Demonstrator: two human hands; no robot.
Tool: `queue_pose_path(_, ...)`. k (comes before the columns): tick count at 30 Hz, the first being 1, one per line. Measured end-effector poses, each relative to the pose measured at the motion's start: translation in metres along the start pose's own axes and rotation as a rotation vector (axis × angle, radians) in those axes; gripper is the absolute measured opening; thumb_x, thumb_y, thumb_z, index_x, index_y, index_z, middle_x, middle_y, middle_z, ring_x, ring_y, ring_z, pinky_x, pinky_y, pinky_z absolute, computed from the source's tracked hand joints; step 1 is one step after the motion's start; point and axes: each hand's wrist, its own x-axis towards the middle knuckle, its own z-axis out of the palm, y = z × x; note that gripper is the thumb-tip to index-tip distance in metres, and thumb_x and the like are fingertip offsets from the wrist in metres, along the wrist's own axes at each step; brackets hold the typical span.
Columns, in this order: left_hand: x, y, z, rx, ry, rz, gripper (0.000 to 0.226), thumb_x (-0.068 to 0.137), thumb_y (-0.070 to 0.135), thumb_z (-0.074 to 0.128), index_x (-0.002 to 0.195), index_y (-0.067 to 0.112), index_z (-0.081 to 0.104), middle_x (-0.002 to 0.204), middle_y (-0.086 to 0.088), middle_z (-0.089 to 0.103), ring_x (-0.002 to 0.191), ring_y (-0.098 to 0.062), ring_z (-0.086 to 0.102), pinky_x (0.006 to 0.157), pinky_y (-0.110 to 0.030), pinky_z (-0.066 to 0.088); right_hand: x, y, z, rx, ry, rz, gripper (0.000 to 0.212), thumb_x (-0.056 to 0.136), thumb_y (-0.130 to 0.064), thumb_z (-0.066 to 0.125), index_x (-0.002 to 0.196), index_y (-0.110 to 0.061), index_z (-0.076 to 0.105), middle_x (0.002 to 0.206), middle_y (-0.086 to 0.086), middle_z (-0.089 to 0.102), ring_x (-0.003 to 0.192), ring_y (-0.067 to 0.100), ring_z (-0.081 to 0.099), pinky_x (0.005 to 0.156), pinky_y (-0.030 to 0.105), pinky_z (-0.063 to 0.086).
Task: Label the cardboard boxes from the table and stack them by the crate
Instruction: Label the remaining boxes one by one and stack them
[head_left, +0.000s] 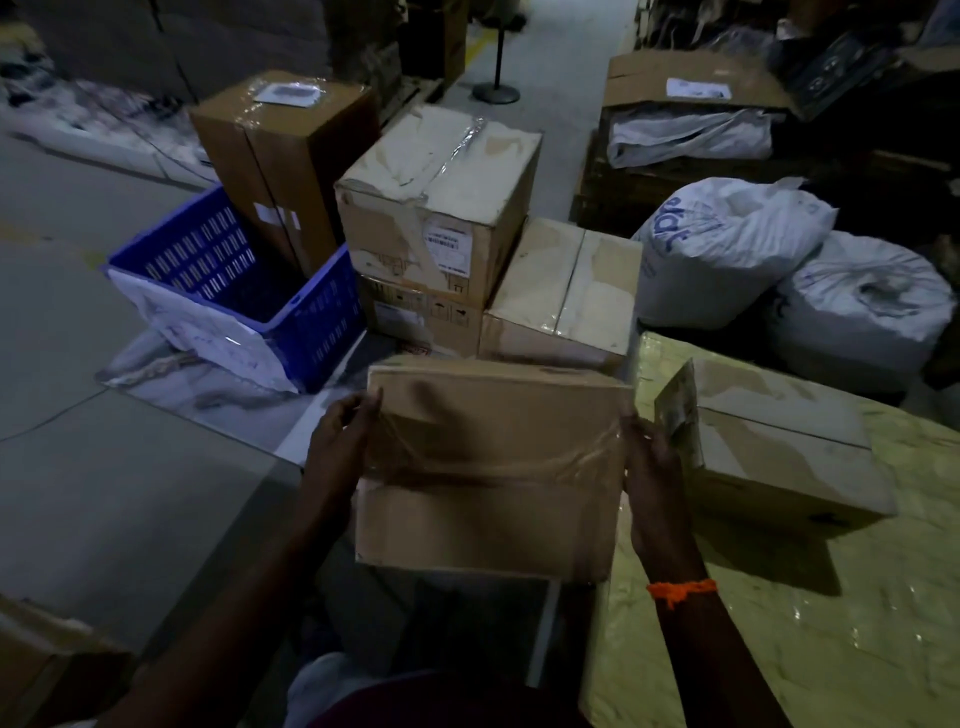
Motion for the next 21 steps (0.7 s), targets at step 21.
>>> queue_pose_path(21, -0.025, -0.034, 0.004, 0.105, 0.060, 0.041, 0.044, 0.094, 0.041, 0.066, 0.125, 0.011, 0.057, 0.123, -0.008, 0.063, 0.114, -0.025, 0.062, 0.087, -0.035, 0.053, -0.039, 0.035, -0.005, -0.013, 0.124, 0.007, 0.029, 0.098, -0.020, 0.067, 0.125, -0.022, 0.055, 0.123, 0.004, 0.066, 0.115, 0.023, 0.065, 0.086, 0.035, 0.056)
